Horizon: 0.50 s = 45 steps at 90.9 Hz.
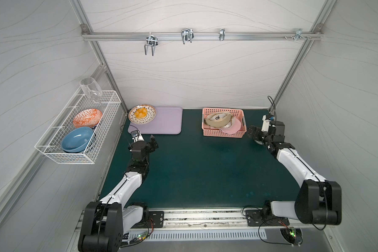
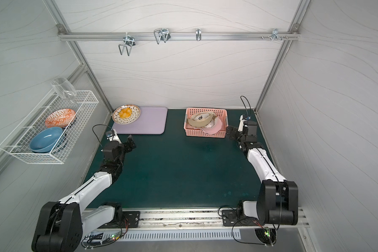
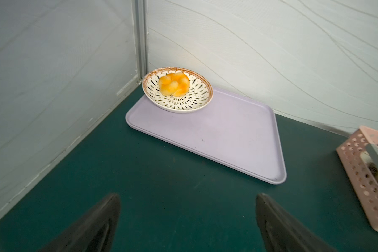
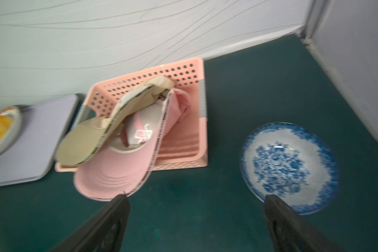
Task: Turn the baseball cap inside out
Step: Pick up the baseball cap from the basket.
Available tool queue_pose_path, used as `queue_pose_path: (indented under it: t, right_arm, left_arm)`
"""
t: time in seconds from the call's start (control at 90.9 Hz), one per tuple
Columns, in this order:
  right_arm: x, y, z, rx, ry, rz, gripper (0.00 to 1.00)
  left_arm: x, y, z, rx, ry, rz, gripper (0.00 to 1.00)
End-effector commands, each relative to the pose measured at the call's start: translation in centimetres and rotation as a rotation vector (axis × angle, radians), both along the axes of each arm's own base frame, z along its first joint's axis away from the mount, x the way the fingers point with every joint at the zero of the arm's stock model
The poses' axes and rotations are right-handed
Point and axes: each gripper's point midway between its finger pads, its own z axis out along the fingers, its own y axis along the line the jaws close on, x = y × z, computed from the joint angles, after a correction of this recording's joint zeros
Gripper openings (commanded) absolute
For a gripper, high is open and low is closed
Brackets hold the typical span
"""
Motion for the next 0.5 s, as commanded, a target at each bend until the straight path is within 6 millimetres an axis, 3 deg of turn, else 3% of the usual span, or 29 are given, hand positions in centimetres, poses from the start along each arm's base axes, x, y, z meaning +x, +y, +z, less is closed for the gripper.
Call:
queue_pose_path:
  t: [0.0, 0.088, 0.198, 0.352, 0.484]
  right_arm:
    - [-1.8, 4.7, 0.1, 0.195, 0.18, 0.157, 0.97]
    - [-1.2, 6.4, 1.6, 0.224, 0.196, 0.188, 0.95]
    - [0.3, 7.4, 1.7, 0.226, 0.247, 0.163, 0.9]
    - [3.0, 8.0, -0.1, 0.213, 0.361, 0.109, 0.83]
    - [5.2, 8.2, -1.3, 0.203, 0.4, 0.068, 0.77]
  left_arm:
    - [-0.5, -2.8, 1.0, -0.081, 0.052, -0.039, 1.0]
    - [-1.1, -5.2, 1.3, -0.12, 0.085, -0.114, 1.0]
    - [-1.9, -8.0, 1.7, -0.173, 0.11, -0.224, 1.0]
    - [-2.9, -11.4, 2.1, -0.268, 0.129, -0.407, 1.0]
    - [-3.6, -12.8, 2.2, -0.306, 0.124, -0.487, 1.0]
